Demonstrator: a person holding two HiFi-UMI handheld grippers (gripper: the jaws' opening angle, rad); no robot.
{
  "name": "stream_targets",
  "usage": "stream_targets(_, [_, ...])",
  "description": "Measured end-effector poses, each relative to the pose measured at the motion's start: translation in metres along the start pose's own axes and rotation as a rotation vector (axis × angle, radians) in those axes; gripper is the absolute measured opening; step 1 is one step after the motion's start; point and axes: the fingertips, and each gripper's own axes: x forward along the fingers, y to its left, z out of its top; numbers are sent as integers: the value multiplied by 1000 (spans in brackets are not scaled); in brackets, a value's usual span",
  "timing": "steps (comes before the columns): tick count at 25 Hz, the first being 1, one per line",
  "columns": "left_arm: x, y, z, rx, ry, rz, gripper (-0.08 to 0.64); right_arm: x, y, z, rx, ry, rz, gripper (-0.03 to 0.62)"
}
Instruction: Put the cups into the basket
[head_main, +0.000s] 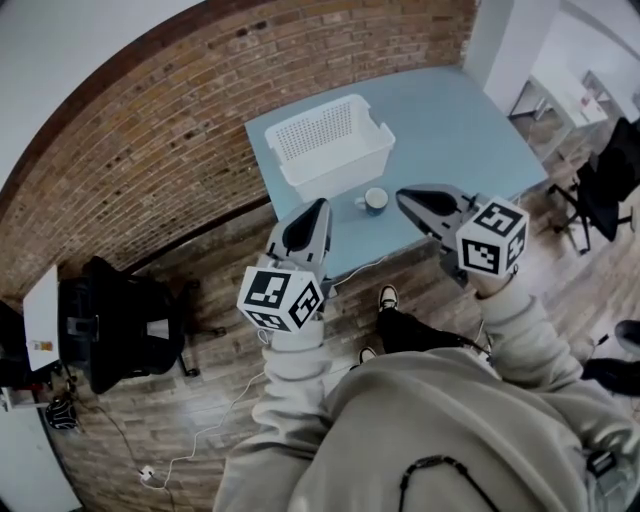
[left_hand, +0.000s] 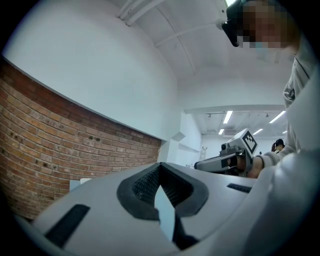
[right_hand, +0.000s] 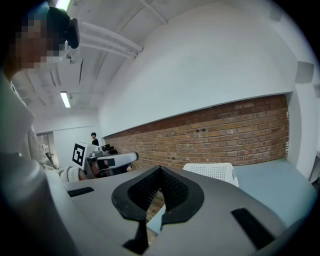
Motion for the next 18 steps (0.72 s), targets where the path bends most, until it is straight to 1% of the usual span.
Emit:
stream_targets(3, [17,14,-1,9,5,6,-3,20,-18,6,2,-12,8,8])
stream_targets(7, [49,42,6,29,0,23,-2,48,-46,23,-24,-31,37,8])
stream_targets(12, [106,75,21,61,-10,32,-2,79,-105,41,-6,-37,43,8])
stream_targets(16, [158,105,21,83,52,36,-2,99,-153,42,11,-12,51,8])
stream_targets(18, [180,117,28,87,49,41,-2,106,-180,45,28,-9,49,8])
